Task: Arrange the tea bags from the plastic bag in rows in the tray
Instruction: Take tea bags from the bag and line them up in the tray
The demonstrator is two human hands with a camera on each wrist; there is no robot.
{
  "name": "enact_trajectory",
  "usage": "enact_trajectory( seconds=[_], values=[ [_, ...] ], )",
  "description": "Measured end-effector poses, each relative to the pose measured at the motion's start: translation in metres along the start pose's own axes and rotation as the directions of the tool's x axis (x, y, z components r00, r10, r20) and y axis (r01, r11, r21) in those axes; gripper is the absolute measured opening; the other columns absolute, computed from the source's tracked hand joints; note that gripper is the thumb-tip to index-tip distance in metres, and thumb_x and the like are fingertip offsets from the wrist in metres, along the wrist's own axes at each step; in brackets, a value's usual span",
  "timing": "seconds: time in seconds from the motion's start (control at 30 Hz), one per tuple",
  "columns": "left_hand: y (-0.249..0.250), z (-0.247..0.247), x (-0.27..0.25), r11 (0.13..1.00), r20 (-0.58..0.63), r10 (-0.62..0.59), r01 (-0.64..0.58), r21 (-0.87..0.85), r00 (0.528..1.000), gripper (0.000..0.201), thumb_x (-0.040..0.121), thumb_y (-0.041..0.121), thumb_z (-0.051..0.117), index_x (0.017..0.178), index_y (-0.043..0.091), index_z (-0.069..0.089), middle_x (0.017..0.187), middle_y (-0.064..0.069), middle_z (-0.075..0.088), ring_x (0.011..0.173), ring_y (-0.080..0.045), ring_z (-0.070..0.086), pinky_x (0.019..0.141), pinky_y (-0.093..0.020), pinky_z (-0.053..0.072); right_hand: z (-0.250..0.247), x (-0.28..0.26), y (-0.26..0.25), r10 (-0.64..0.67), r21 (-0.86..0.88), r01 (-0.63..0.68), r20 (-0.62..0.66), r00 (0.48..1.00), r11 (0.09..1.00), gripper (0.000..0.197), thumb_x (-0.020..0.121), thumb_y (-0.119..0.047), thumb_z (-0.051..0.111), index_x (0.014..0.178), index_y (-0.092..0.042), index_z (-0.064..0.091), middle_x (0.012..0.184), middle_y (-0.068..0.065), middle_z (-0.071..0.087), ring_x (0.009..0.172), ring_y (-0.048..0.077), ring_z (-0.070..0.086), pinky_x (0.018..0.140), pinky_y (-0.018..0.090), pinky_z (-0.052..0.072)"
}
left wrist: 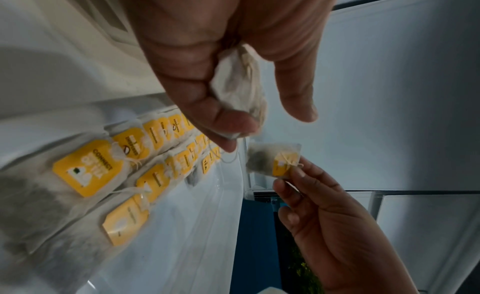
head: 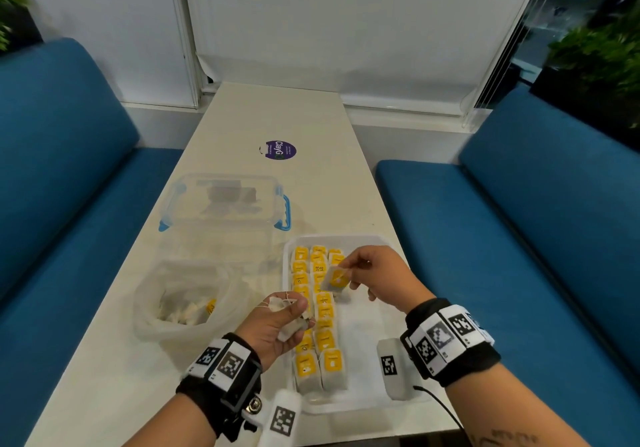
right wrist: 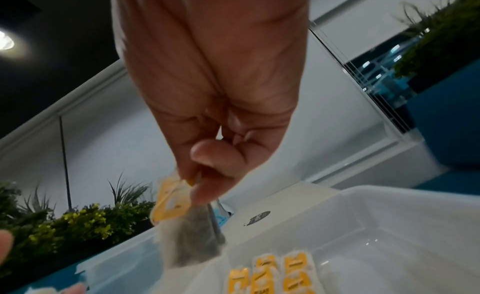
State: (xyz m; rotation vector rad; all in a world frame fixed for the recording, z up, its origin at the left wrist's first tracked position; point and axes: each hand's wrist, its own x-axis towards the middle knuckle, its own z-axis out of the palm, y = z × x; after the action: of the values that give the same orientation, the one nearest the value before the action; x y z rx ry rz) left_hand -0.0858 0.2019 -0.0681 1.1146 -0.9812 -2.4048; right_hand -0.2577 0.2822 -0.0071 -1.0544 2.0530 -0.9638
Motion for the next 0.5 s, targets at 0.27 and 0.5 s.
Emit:
enact_trajectory(
  seconds=[0.27,0.5],
  values=[
    [-0.002,0.004,0.0,1.0,-0.003,0.002,-0.002,0.029,1.0,0.016,0.083,0.0,0.061,0.086,0.014,0.055,0.075,-0.01,0.061,0.054,-0.017,0.066,0.039,-0.016,0.046,-0.005,-0.005,0.0,0.031,-0.11,-0.024,0.062,0.998,0.994,0.005,0.086,-0.009,0.064,0.086,-0.008,0.069,0.068,-0.009,0.058,0.047,-0.002,0.049,0.043,0.008,0.035],
    [0.0,0.007,0.0,0.998,0.011,0.025,-0.025,0.056,1.0,0.017,0.081,-0.002,0.063,0.085,0.013,0.056,0.074,-0.01,0.06,0.059,-0.021,0.064,0.038,-0.018,0.046,-0.007,-0.006,-0.011,0.071,-0.186,-0.047,0.129,0.989,0.981,0.003,0.084,-0.01,0.067,0.082,-0.009,0.069,0.064,-0.012,0.056,0.05,-0.003,0.048,0.046,0.006,0.032]
  ],
)
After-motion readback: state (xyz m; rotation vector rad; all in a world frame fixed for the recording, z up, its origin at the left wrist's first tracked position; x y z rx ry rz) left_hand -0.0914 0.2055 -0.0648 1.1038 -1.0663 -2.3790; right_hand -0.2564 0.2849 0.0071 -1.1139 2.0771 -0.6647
